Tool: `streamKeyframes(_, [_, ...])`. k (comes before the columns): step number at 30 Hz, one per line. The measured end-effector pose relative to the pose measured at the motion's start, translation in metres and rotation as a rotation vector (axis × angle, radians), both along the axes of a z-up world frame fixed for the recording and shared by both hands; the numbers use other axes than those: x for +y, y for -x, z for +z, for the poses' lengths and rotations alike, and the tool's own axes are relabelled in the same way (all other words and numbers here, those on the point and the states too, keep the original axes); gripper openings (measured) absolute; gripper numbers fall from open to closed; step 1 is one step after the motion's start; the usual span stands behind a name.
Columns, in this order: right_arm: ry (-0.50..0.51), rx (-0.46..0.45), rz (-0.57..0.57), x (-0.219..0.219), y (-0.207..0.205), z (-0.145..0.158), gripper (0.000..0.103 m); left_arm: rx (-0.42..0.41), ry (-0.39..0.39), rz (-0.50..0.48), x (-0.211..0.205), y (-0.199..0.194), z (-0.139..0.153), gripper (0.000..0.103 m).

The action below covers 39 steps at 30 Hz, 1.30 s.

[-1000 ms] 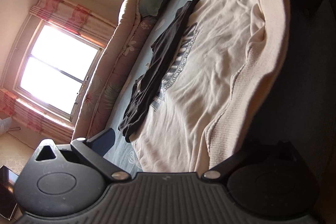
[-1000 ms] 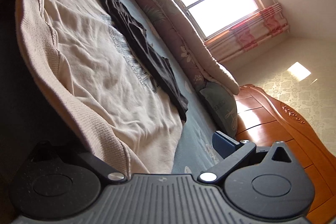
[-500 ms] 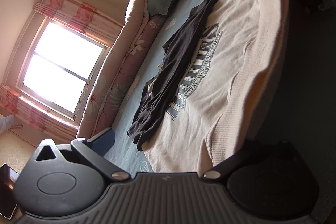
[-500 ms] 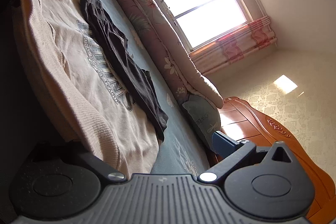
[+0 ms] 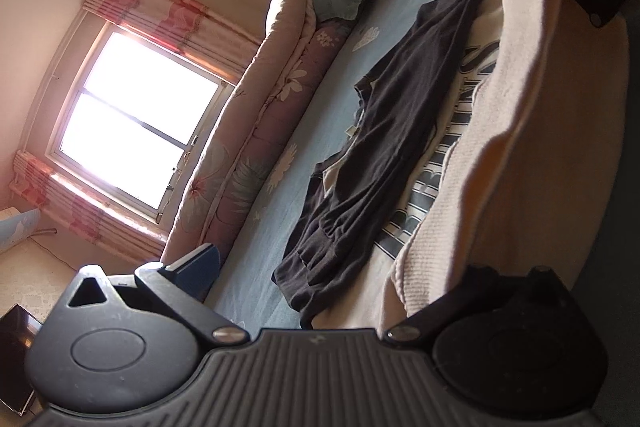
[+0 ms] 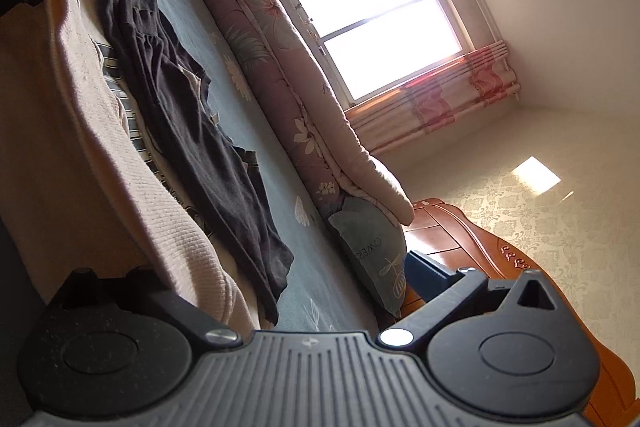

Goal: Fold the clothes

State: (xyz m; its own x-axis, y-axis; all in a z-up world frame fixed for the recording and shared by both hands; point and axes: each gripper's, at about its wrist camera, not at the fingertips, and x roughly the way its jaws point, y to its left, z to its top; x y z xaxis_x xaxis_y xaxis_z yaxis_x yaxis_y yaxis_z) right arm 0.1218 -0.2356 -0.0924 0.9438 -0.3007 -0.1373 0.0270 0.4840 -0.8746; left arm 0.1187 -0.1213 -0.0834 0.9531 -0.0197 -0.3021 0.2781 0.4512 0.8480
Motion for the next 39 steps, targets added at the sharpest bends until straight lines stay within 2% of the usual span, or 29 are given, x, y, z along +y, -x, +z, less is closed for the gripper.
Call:
streamKeyframes(14, [0.023,-0.063,-0.005,-0.008,-0.113,0.012,0.103,-0.055,0.019,0.009,-0.006,-0.103,0.016,0.103])
streamKeyframes(23, [0.014,-0.059,0.009,-0.013,-0.193,0.008,0.103,-0.019,0.023,0.030,-0.011,-0.175,0.004,0.103])
streamKeyframes(27, [-0.004,0.005,0.006,-0.016,-0.225,-0.009,0.103,0.079,0.037,0.050,-0.014,-0.204,-0.014,0.103])
streamKeyframes(31, [-0.085,0.122,0.004,-0.021,-0.241,-0.021,0.103,0.194,0.079,0.064,-0.010,-0.217,-0.027,0.103])
streamKeyframes(34, [-0.159,0.178,-0.001,-0.026,-0.244,-0.019,0.103,0.234,0.106,0.063,-0.006,-0.214,-0.018,0.102])
streamKeyframes(37, [-0.273,0.282,0.006,-0.033,-0.240,-0.003,0.103,0.335,0.138,0.003,0.001,-0.201,-0.002,0.102])
streamKeyframes(39, [-0.341,0.409,0.035,-0.038,-0.237,0.011,0.103,0.398,0.169,-0.027,0.006,-0.191,0.010,0.102])
